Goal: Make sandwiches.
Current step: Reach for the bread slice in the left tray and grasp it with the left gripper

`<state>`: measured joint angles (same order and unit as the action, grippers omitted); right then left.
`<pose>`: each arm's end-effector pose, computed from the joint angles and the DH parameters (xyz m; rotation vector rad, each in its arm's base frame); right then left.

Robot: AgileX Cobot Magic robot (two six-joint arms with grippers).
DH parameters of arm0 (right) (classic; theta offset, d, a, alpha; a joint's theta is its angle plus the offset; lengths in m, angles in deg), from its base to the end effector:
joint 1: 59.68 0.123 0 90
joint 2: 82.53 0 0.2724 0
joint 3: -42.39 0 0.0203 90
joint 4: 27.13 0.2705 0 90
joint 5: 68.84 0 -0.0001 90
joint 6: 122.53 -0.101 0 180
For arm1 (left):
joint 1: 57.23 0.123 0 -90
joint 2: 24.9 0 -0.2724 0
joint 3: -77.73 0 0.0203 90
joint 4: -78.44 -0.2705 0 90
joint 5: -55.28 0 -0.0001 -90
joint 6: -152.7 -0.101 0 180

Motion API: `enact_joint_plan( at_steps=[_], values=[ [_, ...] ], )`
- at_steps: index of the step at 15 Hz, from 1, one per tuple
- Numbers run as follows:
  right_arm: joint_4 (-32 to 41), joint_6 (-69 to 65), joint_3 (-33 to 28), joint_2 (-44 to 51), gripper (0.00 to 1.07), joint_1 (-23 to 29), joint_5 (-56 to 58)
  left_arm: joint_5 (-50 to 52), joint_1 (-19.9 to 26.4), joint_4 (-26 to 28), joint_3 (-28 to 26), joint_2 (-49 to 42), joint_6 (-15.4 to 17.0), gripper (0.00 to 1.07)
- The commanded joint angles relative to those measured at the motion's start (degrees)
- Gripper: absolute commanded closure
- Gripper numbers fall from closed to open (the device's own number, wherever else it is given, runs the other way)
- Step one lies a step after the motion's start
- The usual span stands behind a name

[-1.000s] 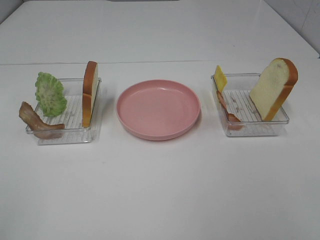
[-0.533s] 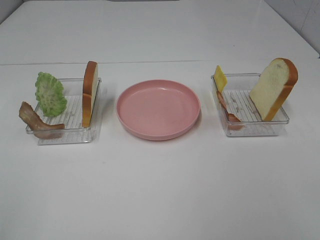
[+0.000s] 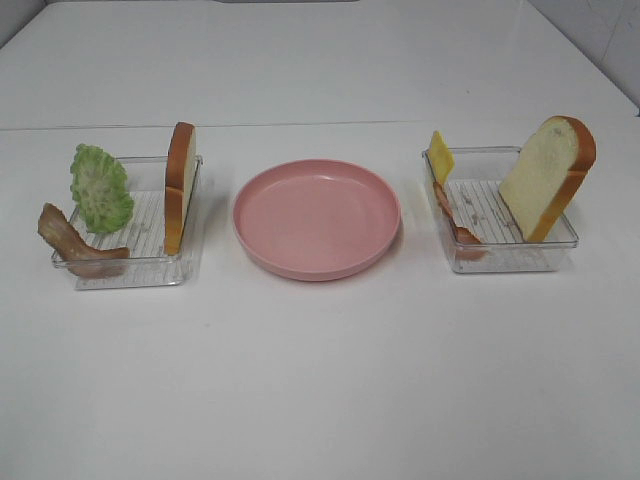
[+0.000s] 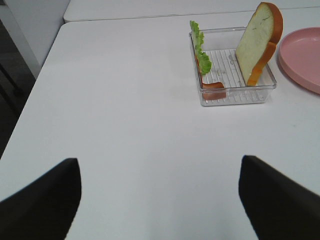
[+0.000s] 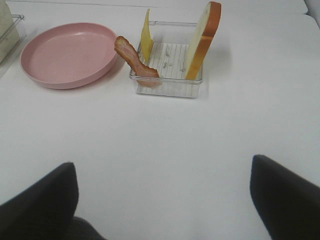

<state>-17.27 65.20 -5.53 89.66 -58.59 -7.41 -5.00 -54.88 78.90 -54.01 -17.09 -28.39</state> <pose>0.0310 0.0158 0.2840 -0.1667 2.0285 0.1331 0.0337 0.0007 0.2829 -0.0220 2.0307 0.0282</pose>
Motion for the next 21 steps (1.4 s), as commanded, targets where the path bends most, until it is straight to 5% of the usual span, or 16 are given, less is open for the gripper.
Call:
enact_joint_plan(
  at_steps=[1,7,11,15,17,21],
  values=[
    [0.00,0.40,0.06,0.80,0.19,-0.46,-0.46,0.46,0.23,0.57,0.06,-1.15,0.17,0.25],
    [0.00,0.40,0.06,0.80,0.19,-0.46,-0.46,0.97,0.23,5.04,-6.53,8.14,0.06,0.25],
    [0.00,0.40,0.06,0.80,0.19,-0.46,-0.46,1.15,0.23,6.47,-17.65,28.25,-0.06,0.25],
    [0.00,0.40,0.06,0.80,0.19,-0.46,-0.46,0.00,0.23,10.94,-26.70,46.81,-3.95,0.25],
    [0.00,0.40,0.06,0.80,0.19,-0.46,-0.46,-1.43,0.00,12.72,-34.66,61.99,-4.07,0.25],
    [0.00,0.40,0.06,0.80,0.19,-0.46,-0.46,-4.30,-0.69,14.38,-44.46,76.72,-3.27,0.25]
  ],
)
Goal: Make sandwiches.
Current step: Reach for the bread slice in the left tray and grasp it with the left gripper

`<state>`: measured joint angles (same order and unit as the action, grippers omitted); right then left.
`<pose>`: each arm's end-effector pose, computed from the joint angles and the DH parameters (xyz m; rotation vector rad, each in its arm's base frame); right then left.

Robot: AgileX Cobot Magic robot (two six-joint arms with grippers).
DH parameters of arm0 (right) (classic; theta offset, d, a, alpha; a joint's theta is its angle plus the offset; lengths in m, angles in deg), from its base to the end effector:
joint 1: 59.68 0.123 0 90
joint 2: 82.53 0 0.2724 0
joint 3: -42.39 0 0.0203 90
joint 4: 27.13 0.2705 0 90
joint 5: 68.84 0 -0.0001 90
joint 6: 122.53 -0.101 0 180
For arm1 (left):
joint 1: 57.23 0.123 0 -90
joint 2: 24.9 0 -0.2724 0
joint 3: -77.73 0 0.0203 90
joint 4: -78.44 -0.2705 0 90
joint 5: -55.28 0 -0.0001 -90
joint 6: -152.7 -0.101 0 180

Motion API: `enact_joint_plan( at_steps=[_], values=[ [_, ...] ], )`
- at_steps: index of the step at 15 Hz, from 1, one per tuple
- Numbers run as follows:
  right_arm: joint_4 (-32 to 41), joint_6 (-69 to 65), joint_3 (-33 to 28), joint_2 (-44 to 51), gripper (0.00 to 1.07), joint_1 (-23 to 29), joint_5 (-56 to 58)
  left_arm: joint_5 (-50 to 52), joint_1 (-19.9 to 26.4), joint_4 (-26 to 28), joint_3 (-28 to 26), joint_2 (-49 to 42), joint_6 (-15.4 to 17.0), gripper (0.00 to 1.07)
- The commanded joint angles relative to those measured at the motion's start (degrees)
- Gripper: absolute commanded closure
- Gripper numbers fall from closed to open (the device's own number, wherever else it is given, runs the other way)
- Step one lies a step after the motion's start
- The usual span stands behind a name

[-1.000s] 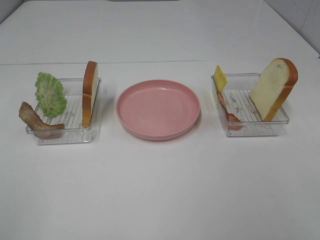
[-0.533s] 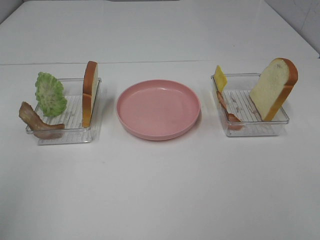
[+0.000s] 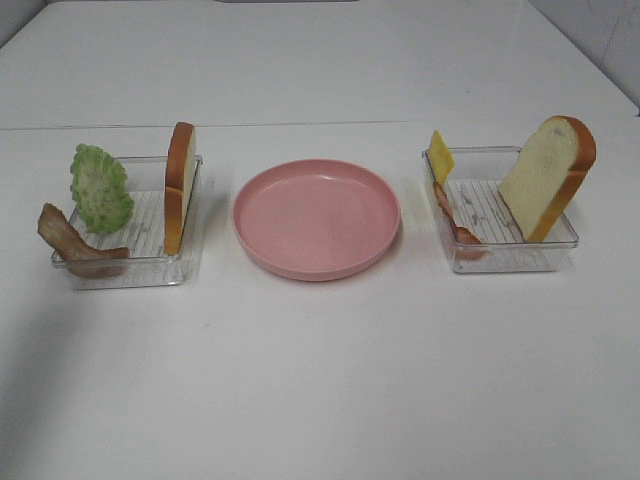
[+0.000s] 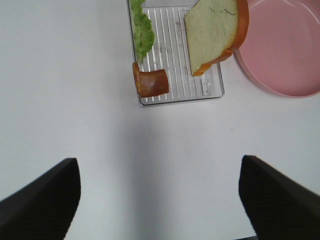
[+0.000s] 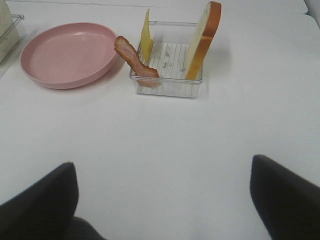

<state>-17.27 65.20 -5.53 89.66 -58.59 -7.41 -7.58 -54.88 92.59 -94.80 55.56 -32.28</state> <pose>0.0310 0.0158 0.2840 -0.1667 2.0285 0.1331 0.2742 -0.0107 0.3362 -0.0127 2.6057 -0.2821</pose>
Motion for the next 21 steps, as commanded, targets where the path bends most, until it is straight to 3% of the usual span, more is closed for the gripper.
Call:
enact_joint_plan(
  at_steps=[1,2,6,12,16,21],
  values=[
    [0.00,0.40,0.06,0.80,0.19,-0.46,-0.46,-2.35,-1.95,-0.11,-6.25,8.02,2.12,0.25],
    [0.00,0.40,0.06,0.80,0.19,-0.46,-0.46,-2.58,-3.84,-1.43,-8.77,11.34,3.95,0.25],
    [0.00,0.40,0.06,0.80,0.19,-0.46,-0.46,-2.81,-14.84,-11.29,-20.51,25.15,17.76,0.26],
    [0.00,0.40,0.06,0.80,0.19,-0.46,-0.46,-2.81,-23.03,-14.61,-34.09,40.45,24.06,0.27],
    [0.00,0.40,0.06,0.80,0.19,-0.46,-0.46,-7.62,-25.61,-16.67,-43.95,50.65,24.98,0.29],
    [0.00,0.40,0.06,0.80,0.19,-0.46,-0.46,-7.79,-25.61,-18.39,-46.87,55.52,25.55,0.31]
  ],
)
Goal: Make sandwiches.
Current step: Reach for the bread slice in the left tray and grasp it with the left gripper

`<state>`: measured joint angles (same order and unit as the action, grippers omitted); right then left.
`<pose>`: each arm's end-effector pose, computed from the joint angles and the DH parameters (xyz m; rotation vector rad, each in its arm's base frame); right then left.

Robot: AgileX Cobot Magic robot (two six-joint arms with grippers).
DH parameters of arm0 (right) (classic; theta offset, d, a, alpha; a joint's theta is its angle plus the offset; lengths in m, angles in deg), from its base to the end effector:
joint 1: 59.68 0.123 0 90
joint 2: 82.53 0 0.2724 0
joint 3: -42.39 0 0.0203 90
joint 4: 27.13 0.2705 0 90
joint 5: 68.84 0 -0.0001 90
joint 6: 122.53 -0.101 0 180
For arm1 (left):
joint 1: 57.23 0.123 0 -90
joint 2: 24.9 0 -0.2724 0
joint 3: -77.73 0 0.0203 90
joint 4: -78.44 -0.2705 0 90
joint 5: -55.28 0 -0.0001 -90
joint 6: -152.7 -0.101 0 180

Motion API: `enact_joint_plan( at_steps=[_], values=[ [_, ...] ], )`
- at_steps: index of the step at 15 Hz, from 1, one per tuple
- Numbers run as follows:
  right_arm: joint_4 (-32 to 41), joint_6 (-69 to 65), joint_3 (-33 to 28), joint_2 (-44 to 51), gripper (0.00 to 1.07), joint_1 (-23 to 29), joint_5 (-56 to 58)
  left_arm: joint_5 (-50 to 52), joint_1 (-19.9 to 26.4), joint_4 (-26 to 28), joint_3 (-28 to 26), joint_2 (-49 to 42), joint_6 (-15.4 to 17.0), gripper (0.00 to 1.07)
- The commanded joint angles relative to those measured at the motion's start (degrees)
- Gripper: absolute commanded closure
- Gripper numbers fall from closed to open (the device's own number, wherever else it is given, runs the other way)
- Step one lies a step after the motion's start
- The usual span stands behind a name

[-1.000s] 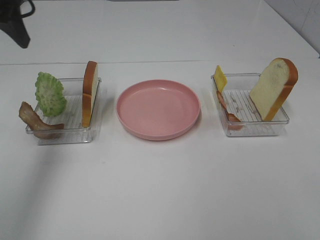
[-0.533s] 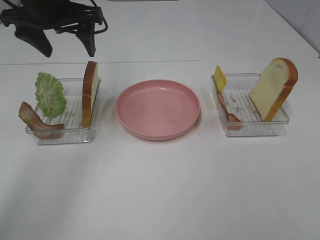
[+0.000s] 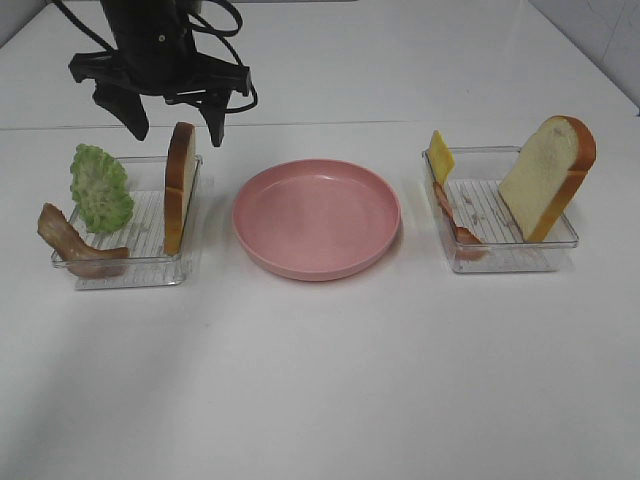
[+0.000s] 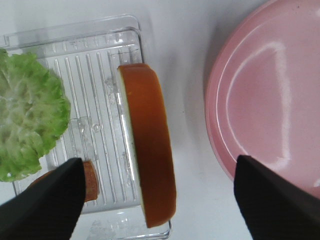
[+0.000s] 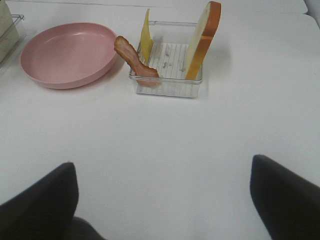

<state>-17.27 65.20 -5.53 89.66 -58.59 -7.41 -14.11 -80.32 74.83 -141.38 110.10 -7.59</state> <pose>0.0310 0.0158 0.2840 -0.1667 2.0285 0.1331 0.4525 -0.1864 0.2105 0.1059 2.8776 -0.0528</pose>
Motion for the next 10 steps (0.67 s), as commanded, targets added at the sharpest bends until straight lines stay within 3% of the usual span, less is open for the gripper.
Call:
enact_joint_plan(
  at_steps=[1,5,10],
  values=[
    [0.00,0.40,0.06,0.80,0.19,-0.46,-0.46,-1.09,-0.06,-1.09,-0.29,1.55,1.15,0.33],
    [0.00,0.40,0.06,0.74,0.19,-0.46,-0.46,-0.40,1.03,-1.15,-0.46,2.86,2.75,0.49],
    [0.00,0.40,0.06,0.74,0.19,-0.46,-0.46,-0.17,1.03,-2.12,-0.46,2.98,2.75,0.87]
  ],
)
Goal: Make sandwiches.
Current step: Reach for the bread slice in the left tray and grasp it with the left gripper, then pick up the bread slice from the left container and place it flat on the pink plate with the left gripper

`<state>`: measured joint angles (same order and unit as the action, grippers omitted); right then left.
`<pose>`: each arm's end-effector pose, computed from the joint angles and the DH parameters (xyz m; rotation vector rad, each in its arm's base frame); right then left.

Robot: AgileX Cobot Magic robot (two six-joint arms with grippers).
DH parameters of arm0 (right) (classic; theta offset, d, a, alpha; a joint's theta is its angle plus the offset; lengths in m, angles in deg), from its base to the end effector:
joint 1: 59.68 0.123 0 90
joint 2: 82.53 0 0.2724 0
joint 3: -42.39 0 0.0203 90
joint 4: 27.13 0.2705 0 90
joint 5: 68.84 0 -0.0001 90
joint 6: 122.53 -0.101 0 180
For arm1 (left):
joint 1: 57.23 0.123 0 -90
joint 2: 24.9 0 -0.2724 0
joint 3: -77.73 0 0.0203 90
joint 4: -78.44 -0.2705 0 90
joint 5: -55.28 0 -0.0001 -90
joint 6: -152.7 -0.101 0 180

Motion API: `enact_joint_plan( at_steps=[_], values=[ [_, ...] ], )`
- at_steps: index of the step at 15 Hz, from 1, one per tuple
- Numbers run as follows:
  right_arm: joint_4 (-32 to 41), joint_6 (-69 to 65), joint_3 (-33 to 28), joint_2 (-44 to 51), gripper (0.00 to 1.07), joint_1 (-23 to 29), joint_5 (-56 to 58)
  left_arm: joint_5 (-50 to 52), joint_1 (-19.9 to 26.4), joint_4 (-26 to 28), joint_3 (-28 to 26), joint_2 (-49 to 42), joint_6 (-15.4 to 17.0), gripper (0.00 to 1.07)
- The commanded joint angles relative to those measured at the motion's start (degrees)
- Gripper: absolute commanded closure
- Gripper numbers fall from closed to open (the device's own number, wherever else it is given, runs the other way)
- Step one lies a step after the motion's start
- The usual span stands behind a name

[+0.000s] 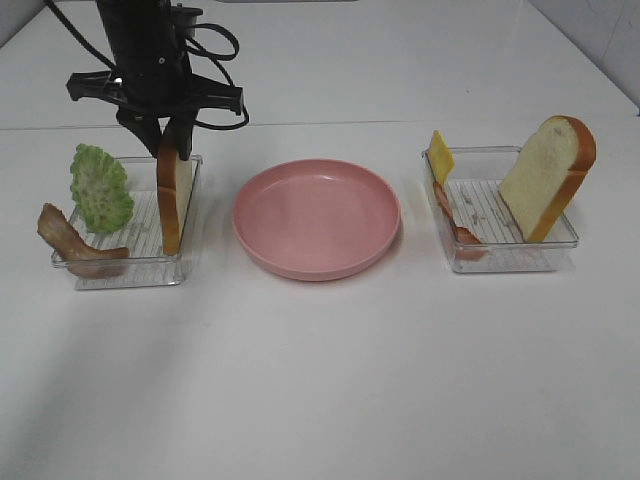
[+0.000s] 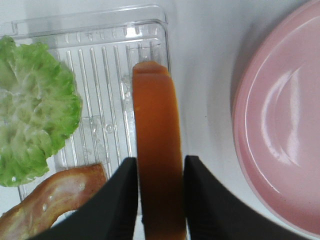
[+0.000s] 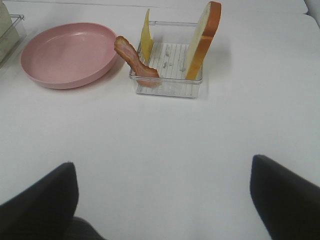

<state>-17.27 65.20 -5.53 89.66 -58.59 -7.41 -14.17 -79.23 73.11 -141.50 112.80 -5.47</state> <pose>0.0310 0.0158 0.2840 -0.1667 2.0285 0.1331 0.4605 -0.1766 0.1882 0.0385 2.9122 0.0074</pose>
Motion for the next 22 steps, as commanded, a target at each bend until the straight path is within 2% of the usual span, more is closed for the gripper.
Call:
enact_joint_plan(
  at_steps=[1,2,6,10,11,13,14,15,17,20,22],
  values=[
    [0.00,0.40,0.06,0.74,0.19,-0.46,-0.46,-0.11,-0.06,-0.40,-0.34,0.29,0.63,1.01],
    [0.00,0.40,0.06,0.74,0.19,-0.46,-0.46,-0.17,-0.06,-0.40,-0.34,0.29,0.63,1.07],
    [0.00,0.40,0.06,0.74,0.19,-0.46,-0.46,-2.12,-0.06,-0.17,-0.46,-1.32,0.34,1.07],
    [0.00,0.40,0.06,0.74,0.19,-0.46,-0.46,-1.49,0.34,4.76,-0.46,-9.91,-1.43,1.07],
    [0.00,0.40,0.06,0.74,0.19,-0.46,-0.46,-0.97,0.92,8.08,-0.46,-11.63,-2.98,1.07],
    [0.06,0.40,0.06,0.74,0.19,-0.46,-0.46,1.15,4.35,19.37,-0.46,-13.06,-8.02,1.07],
    [0.06,0.40,0.06,0.74,0.19,-0.46,-0.46,2.41,5.84,25.21,-0.46,-12.72,-11.06,1.07],
    [0.06,0.40,0.06,0.74,0.19,-0.46,-0.46,3.50,7.45,32.83,-0.46,-11.00,-15.53,1.07],
    [0.06,0.40,0.06,0.74,0.19,-0.46,-0.46,4.76,7.85,42.34,-0.46,-7.68,-21.26,1.07],
    [0.06,0.40,0.06,0.74,0.19,-0.46,-0.46,6.59,7.85,53.63,-0.46,-0.52,-28.19,1.07],
    [0.06,0.40,0.06,0.74,0.19,-0.46,-0.46,7.96,7.85,58.84,-0.46,2.92,-30.88,1.07]
  ],
)
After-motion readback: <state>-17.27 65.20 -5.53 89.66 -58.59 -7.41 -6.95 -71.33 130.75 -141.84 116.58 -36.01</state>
